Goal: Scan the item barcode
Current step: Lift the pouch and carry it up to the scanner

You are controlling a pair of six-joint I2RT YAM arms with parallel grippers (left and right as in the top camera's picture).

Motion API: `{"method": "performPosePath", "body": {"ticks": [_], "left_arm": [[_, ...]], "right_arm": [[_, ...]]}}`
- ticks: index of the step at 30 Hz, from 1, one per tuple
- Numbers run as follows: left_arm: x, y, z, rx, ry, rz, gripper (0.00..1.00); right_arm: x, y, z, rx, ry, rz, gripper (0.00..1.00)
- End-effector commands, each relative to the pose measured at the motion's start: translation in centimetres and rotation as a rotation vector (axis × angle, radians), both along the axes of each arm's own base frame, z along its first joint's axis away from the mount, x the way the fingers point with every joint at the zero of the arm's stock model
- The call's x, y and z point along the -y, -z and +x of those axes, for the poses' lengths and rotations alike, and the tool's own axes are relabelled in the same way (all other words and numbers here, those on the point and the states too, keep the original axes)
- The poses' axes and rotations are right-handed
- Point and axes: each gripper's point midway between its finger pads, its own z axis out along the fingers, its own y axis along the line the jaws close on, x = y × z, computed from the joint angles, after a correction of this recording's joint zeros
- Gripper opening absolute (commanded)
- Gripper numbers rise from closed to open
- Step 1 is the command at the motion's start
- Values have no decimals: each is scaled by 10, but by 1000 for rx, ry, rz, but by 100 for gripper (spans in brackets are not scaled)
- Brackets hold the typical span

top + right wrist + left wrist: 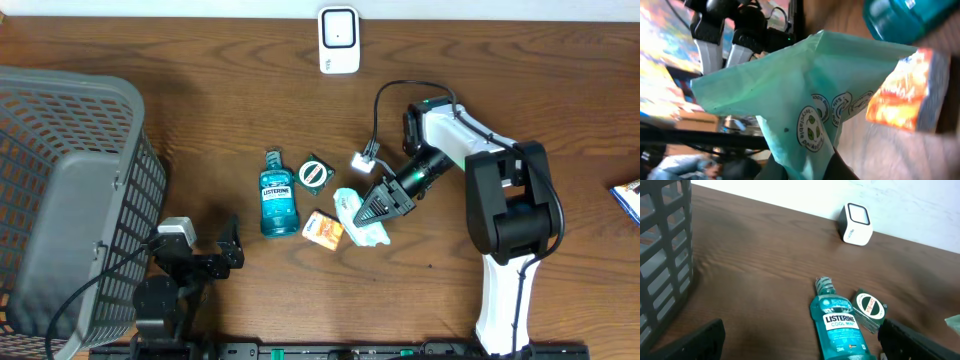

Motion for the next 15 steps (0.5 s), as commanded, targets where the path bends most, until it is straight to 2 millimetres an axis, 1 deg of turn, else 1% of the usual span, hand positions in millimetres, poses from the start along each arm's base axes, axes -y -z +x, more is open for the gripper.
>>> {"method": "performPosePath", "body": {"ticks": [1, 4, 10, 15], "left_arm": [[1, 13, -2, -40, 8, 3, 98], [1, 13, -2, -40, 8, 3, 98], [1, 13, -2, -40, 8, 3, 98], [1, 13, -2, -40, 8, 3, 98]], "right_arm": [[-10, -9, 4, 171, -21, 175, 1], [-15, -15, 8, 223, -4, 241, 1], [-24, -31, 20, 244, 87, 322, 1], [-28, -32, 17, 263, 70, 337, 1]]}}
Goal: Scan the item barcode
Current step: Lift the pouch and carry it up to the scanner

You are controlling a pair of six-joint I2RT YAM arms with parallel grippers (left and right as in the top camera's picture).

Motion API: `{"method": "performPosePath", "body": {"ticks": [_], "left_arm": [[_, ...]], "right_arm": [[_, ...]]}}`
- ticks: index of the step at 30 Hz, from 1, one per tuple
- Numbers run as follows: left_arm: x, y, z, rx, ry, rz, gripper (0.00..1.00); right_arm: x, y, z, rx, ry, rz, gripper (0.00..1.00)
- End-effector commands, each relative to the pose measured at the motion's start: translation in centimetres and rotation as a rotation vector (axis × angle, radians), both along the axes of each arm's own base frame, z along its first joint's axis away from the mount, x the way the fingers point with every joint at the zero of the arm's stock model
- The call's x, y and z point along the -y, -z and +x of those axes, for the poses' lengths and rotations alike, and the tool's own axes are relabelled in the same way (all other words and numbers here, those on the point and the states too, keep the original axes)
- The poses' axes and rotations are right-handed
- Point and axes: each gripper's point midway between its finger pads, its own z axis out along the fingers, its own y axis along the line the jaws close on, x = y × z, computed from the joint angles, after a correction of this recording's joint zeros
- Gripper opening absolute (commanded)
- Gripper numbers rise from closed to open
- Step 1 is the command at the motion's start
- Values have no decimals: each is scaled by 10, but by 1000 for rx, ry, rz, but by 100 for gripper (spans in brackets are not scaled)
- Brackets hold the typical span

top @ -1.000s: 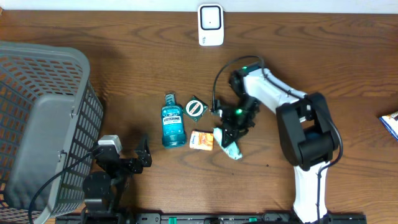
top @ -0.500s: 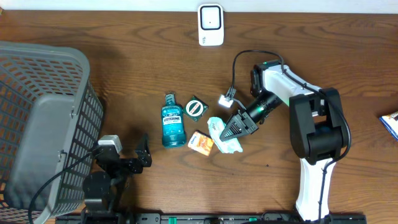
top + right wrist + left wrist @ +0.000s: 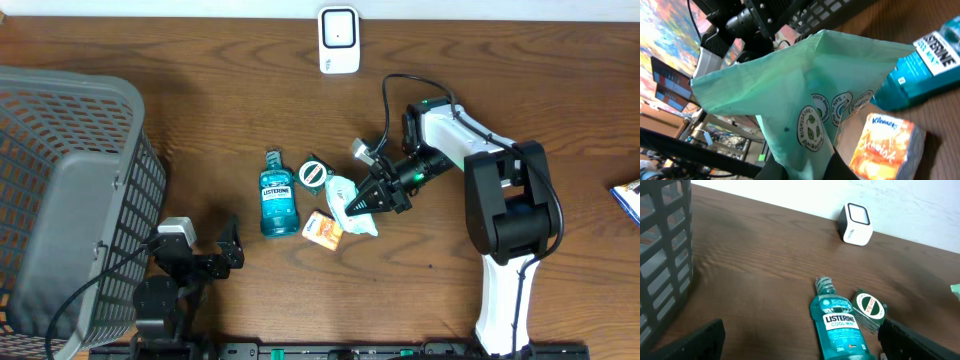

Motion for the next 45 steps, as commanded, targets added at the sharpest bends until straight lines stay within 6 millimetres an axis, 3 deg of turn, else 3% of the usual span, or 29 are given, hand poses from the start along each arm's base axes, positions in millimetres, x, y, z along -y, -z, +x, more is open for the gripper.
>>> {"method": "performPosePath", "body": {"ticks": [1, 14, 25, 29, 33, 36, 40, 45], "left_arm": [[1, 13, -2, -40, 8, 3, 98], [1, 13, -2, -40, 8, 3, 98], [1, 13, -2, -40, 8, 3, 98], [1, 13, -2, -40, 8, 3, 98], [1, 13, -2, -40, 8, 3, 98], [1, 13, -2, -40, 8, 3, 98], [1, 13, -2, -40, 8, 3, 98], [1, 13, -2, -40, 8, 3, 98]], "right_arm": [[-10, -14, 0, 51, 17, 70, 1], [-3, -48, -12, 110, -9, 19, 1], [0, -108, -54, 298, -73, 4, 1], [3, -113, -61, 328, -87, -10, 1], [12, -92, -62, 383, -156, -108, 1], [12, -79, -50, 408, -142, -165, 1], [3, -56, 9, 361, 101, -380, 1], [26, -25, 90, 410, 482, -745, 1]]}}
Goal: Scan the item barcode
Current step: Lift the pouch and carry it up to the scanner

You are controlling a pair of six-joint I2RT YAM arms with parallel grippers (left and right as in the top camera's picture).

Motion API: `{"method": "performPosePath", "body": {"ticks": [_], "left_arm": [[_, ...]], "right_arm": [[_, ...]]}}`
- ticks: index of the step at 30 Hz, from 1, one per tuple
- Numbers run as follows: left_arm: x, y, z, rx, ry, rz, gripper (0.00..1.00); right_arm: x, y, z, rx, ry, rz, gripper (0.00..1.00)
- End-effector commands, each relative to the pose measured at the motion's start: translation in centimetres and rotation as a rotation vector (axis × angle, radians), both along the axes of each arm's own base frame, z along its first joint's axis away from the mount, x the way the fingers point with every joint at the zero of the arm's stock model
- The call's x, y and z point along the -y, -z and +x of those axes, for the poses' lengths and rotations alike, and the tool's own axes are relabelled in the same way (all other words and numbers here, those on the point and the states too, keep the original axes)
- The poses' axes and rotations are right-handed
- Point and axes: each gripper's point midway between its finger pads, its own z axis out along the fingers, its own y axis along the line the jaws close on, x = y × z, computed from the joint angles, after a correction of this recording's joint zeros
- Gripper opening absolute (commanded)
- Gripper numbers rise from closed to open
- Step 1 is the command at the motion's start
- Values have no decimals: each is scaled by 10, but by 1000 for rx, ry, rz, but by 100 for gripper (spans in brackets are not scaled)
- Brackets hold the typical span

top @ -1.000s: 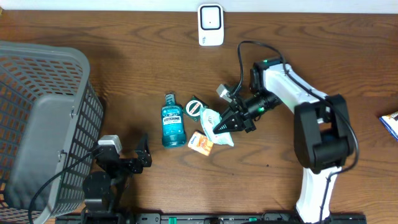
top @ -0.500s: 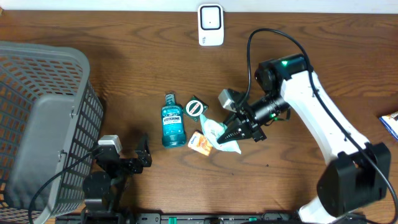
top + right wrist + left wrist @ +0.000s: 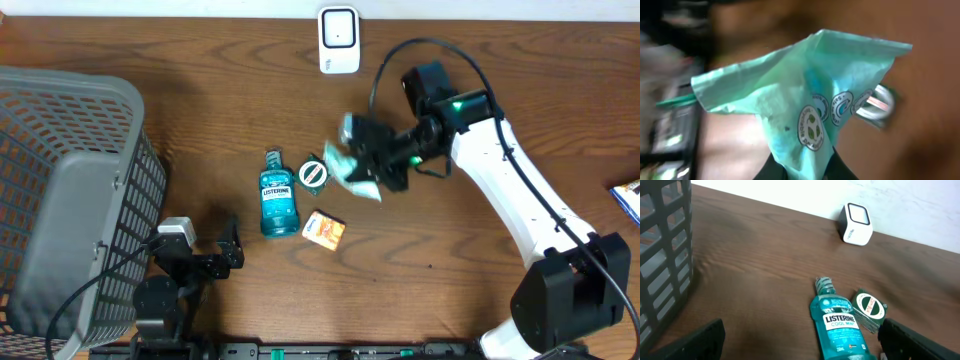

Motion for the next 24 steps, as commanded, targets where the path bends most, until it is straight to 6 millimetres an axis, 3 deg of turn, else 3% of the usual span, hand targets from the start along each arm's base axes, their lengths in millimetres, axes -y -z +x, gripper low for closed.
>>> {"method": "performPosePath", "body": {"ticks": [1, 3, 7, 14, 24], "left_arm": [[1, 13, -2, -39, 8, 3, 98], [1, 13, -2, -39, 8, 3, 98], [1, 13, -2, -39, 8, 3, 98], [1, 13, -2, -39, 8, 3, 98], [1, 13, -2, -40, 8, 3, 98]], "right_arm": [[32, 26, 53, -47, 492, -259, 1], [48, 24, 83, 40, 658, -310, 1], [58, 19, 115, 138, 800, -310, 1], [50, 29, 159, 209, 846, -286, 1], [34, 31, 258, 318, 887, -362, 1]]}}
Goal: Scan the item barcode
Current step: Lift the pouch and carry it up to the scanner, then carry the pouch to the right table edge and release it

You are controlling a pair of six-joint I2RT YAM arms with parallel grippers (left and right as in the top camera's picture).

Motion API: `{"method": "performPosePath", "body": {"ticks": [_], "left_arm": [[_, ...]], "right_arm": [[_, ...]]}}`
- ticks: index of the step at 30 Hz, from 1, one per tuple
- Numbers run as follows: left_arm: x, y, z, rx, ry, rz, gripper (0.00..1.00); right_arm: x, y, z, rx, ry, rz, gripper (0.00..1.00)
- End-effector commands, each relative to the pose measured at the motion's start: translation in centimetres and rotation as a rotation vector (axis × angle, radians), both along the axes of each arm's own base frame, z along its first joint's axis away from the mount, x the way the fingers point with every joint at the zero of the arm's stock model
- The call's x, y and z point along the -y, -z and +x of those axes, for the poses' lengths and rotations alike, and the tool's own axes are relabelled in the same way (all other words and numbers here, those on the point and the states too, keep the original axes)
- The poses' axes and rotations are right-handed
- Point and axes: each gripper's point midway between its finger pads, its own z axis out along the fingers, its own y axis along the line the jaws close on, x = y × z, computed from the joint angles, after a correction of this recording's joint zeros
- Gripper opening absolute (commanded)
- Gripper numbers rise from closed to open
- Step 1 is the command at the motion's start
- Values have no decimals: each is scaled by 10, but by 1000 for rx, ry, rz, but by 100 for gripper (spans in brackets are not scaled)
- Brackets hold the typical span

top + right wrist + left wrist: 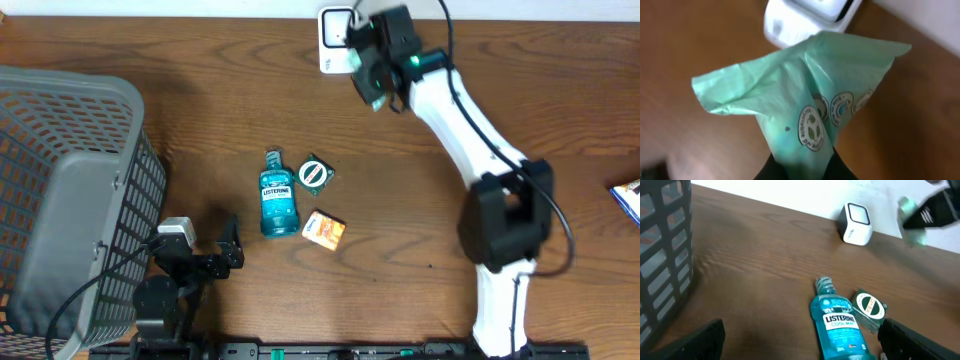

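Observation:
A pale green plastic packet [805,105] printed with round leaf logos hangs in my right gripper [802,162], which is shut on its lower end. In the overhead view the packet [365,72] is held just right of the white barcode scanner [338,38] at the table's back edge. The scanner [810,17] shows right behind the packet in the right wrist view. My left gripper [800,347] rests open low at the front left, with nothing between its fingers.
A teal Listerine bottle [277,195], a small green-and-white box [314,174] and an orange Kleenex pack [323,229] lie mid-table. A grey mesh basket [70,190] fills the left side. A blue-and-white item [628,198] sits at the right edge.
My right gripper has moved with the green packet from above the middle of the table to the back edge, next to the scanner. The left arm has not moved.
My right gripper was shut on the green packet low beside the Kleenex pack. Then it held the packet a little higher by the small box, then raised over mid-table. Now the packet is at the scanner. The left arm stayed still throughout.

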Motion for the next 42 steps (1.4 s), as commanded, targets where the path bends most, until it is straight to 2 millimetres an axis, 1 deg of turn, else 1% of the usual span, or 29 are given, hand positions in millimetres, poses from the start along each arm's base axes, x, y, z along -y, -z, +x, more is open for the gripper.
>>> {"method": "performPosePath", "body": {"ticks": [1, 6, 8, 10, 16, 19, 22, 23, 25, 28, 29, 31, 32, 34, 35, 37, 38, 39, 42], "left_arm": [[1, 13, -2, -39, 8, 3, 98], [1, 13, -2, -39, 8, 3, 98], [1, 13, -2, -39, 8, 3, 98], [1, 13, -2, -39, 8, 3, 98], [1, 13, -2, -39, 8, 3, 98], [1, 13, -2, -39, 8, 3, 98], [1, 13, -2, -39, 8, 3, 97], [1, 13, -2, -39, 8, 3, 98], [1, 13, -2, -39, 8, 3, 98], [1, 13, -2, -39, 8, 3, 98], [1, 13, -2, -39, 8, 3, 98], [1, 13, -2, -39, 8, 3, 98], [1, 13, -2, -39, 8, 3, 98], [1, 13, -2, -39, 8, 3, 98], [1, 13, -2, -39, 8, 3, 98], [1, 13, -2, -39, 8, 3, 98], [1, 13, -2, -39, 8, 3, 98], [1, 13, -2, -39, 8, 3, 98], [1, 13, -2, -39, 8, 3, 98]], "right_arm": [[-2, -10, 37, 77, 32, -59, 1], [-1, 7, 72, 113, 72, -121, 1], [-3, 11, 80, 127, 77, -120, 1], [-5, 13, 84, 136, 78, -116, 1], [-3, 13, 85, 133, 103, -110, 1], [9, 6, 79, 114, 162, -133, 1], [32, -6, 64, 58, 219, -188, 1], [42, -9, 59, 39, 245, -210, 1], [71, -15, 51, 10, 325, -260, 1], [138, -22, 38, -34, 521, -343, 1], [157, -22, 36, -43, 576, -363, 1], [207, -23, 29, -58, 718, -405, 1], [236, -22, 25, -63, 799, -425, 1], [279, -18, 19, -81, 896, -441, 1], [297, -15, 17, -92, 927, -442, 1], [340, -6, 10, -117, 1002, -444, 1], [357, -3, 6, -127, 1032, -445, 1], [388, 4, -4, -150, 1087, -446, 1], [431, 21, -23, -209, 1162, -411, 1]]}}
